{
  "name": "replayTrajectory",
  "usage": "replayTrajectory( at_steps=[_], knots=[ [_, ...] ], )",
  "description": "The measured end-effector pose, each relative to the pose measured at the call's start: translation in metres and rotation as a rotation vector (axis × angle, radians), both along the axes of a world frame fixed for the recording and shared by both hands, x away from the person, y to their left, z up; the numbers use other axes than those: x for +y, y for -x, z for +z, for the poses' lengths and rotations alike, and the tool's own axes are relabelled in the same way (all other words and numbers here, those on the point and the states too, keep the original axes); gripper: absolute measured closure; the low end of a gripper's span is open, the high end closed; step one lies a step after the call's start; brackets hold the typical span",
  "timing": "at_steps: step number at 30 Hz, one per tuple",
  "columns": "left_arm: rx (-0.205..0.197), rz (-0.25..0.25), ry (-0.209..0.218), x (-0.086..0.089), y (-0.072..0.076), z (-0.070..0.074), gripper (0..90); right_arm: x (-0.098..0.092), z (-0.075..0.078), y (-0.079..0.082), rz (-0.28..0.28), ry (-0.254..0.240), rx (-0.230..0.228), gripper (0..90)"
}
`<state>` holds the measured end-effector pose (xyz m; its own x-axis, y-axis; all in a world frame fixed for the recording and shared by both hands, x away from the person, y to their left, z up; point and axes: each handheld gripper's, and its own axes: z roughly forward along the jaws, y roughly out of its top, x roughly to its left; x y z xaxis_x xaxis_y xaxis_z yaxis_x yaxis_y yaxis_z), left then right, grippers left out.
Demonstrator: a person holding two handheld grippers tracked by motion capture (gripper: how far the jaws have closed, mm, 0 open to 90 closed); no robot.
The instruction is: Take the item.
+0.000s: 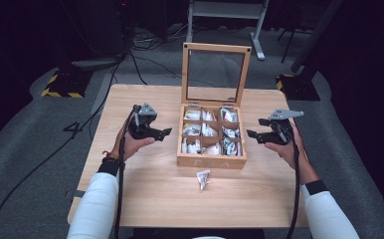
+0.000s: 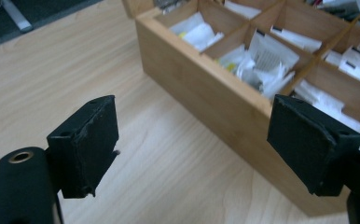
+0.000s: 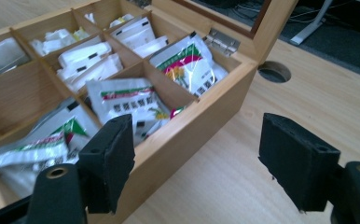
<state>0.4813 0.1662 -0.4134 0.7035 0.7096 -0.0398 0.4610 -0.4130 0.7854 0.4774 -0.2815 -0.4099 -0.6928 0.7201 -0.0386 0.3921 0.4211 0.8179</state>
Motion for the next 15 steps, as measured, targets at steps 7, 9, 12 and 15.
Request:
replayTrajectory(
  at_steps=[7,9,12,15],
  knots=[
    [0.024,0.016,-0.033,-0.023,-0.042,0.003,17.4,0.012,0.014,-0.025,-0.031,-0.006,-0.001,29.0],
    [0.032,0.024,-0.031,-0.030,-0.054,0.001,17.4,0.017,0.017,-0.034,-0.034,-0.012,0.018,29.0],
    [0.041,0.030,-0.055,-0.039,-0.069,-0.001,17.4,0.024,0.019,-0.048,-0.054,0.010,0.014,29.0],
    [0.044,0.044,-0.050,-0.043,-0.081,-0.001,17.5,0.028,0.019,-0.060,-0.087,0.009,0.006,29.9]
  ],
)
